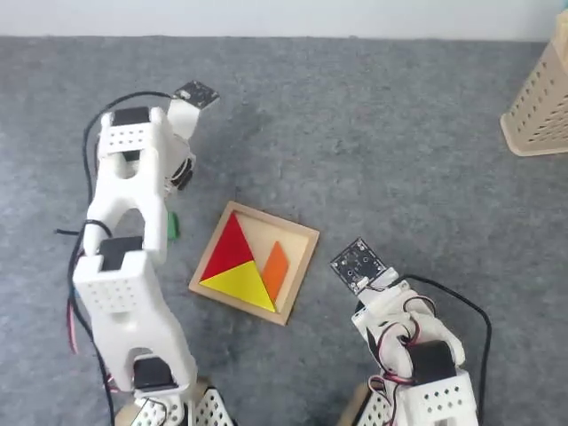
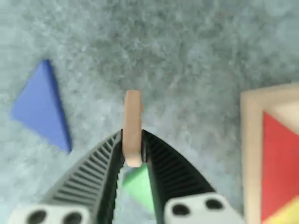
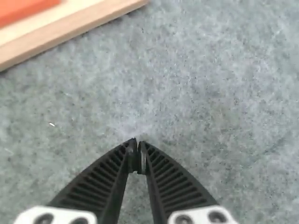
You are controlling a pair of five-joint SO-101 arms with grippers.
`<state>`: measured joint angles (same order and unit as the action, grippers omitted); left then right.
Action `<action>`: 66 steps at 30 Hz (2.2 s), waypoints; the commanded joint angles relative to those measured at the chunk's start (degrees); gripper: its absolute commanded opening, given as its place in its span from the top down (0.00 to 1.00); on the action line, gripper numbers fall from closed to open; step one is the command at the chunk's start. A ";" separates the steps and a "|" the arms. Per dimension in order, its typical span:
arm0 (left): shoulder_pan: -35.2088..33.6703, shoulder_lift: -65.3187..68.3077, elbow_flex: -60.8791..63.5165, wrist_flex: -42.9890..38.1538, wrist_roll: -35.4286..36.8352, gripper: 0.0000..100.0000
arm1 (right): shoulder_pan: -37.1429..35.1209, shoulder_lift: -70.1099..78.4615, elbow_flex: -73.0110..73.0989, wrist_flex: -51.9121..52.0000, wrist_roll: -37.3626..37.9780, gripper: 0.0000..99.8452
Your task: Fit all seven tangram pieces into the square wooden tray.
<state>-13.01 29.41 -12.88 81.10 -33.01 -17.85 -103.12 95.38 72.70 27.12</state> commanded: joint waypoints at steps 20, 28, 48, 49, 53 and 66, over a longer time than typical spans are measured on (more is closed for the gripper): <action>27.87 -29.98 36.09 -10.55 26.81 0.99 | 0.04 -0.84 1.05 0.31 -0.35 0.99; 27.87 -18.81 36.18 -14.77 30.51 0.99 | 0.04 -0.84 1.05 0.31 -0.35 0.99; 31.12 -18.11 36.26 -10.99 30.95 0.96 | 0.04 -0.84 1.05 0.31 -0.35 0.99; 31.74 -18.37 36.26 -11.08 30.86 0.95 | 0.04 -0.84 1.05 0.31 -0.35 0.99; 32.53 -24.00 40.57 -15.03 30.86 0.95 | 0.04 -0.84 1.05 0.31 -0.35 0.99; 29.80 -30.07 43.12 -16.26 28.84 0.88 | 0.04 -0.84 1.05 0.31 -0.35 0.99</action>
<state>17.49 3.12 30.64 66.07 -3.21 -17.85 -103.12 95.38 72.70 27.12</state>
